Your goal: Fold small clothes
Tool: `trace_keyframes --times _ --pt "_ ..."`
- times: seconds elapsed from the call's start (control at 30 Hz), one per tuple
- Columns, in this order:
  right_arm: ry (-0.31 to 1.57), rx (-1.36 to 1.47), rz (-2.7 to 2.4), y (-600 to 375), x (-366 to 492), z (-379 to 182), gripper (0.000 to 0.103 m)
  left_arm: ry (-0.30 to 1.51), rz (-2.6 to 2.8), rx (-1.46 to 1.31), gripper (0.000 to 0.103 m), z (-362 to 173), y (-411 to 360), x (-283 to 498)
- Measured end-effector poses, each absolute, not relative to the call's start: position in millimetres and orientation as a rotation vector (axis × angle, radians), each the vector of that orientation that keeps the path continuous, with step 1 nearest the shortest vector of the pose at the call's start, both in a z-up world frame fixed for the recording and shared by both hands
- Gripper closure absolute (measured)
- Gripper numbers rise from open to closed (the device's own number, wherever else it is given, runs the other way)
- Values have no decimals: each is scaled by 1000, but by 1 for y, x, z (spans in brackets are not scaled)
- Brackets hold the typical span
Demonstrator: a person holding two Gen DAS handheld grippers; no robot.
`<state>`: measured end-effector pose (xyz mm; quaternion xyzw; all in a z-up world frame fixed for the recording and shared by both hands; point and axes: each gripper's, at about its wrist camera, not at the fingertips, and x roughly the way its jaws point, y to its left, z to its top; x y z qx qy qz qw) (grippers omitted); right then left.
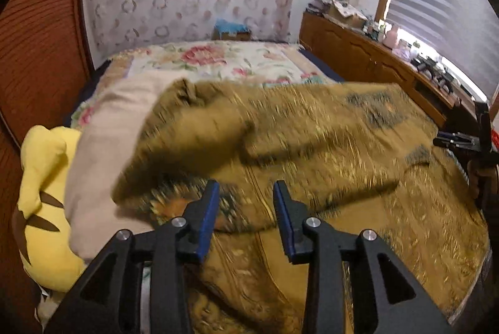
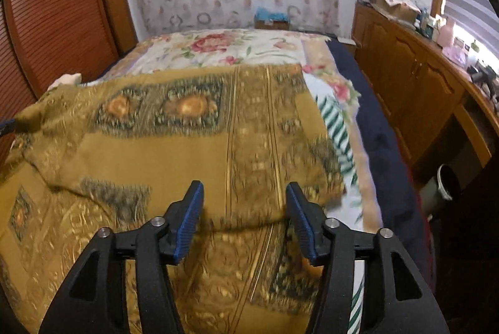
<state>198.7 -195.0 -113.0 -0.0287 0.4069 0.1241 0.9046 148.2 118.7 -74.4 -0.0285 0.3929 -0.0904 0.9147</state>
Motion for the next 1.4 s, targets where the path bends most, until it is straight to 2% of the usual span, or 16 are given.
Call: trace_keyframes --times 0.37,0.83,1.1,1.4 --pt "871 -58 220 -199 189 -134 40 890 -163 -30 68 -107 117 151" --pt "867 43 204 -233 194 -120 40 882 -160 38 58 -110 111 148" --pt "908 55 175 -234 219 -127 52 882 -160 38 57 -110 110 148" --pt "876 -46 127 -220 213 -132 52 894 -178 22 57 -105 113 140"
